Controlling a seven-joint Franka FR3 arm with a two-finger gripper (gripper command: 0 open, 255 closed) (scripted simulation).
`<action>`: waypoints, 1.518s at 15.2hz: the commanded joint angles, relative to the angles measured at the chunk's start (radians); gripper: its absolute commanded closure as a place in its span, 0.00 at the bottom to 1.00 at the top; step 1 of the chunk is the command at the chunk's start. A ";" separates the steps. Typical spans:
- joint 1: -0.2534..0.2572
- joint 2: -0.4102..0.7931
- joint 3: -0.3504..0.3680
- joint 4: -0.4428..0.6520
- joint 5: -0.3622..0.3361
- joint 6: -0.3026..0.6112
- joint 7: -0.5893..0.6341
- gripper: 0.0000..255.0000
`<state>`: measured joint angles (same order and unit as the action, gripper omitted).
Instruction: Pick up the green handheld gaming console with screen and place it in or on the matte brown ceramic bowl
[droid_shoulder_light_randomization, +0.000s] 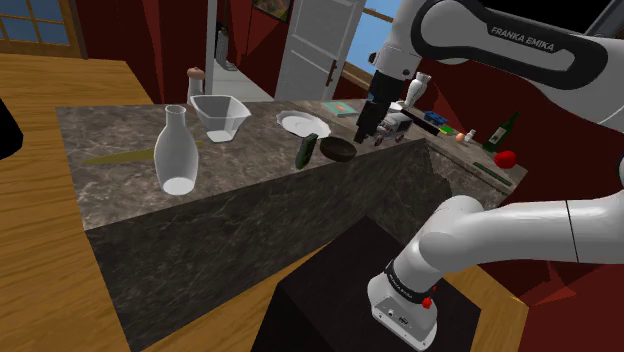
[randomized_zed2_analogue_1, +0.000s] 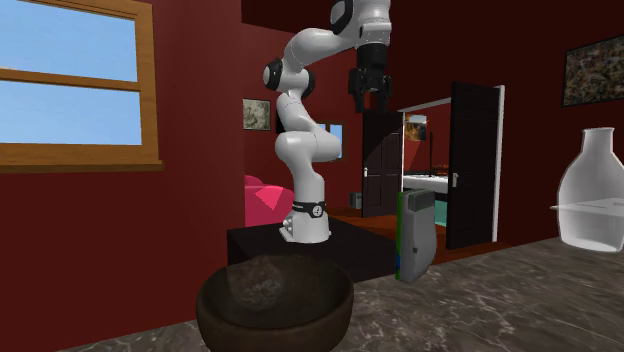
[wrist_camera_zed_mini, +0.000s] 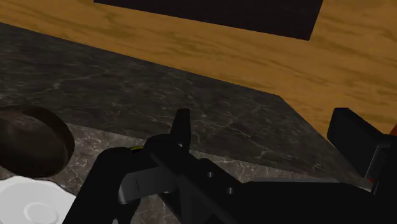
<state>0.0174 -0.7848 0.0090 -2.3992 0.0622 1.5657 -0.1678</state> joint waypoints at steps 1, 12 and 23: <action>0.000 0.000 0.000 0.000 0.000 0.000 0.000 0.00; -0.112 0.395 0.017 0.129 0.022 0.265 0.269 0.00; -0.201 0.765 -0.029 0.347 0.029 0.418 0.510 0.00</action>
<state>-0.1760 -0.0510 -0.0145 -2.0773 0.0899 1.9771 0.3184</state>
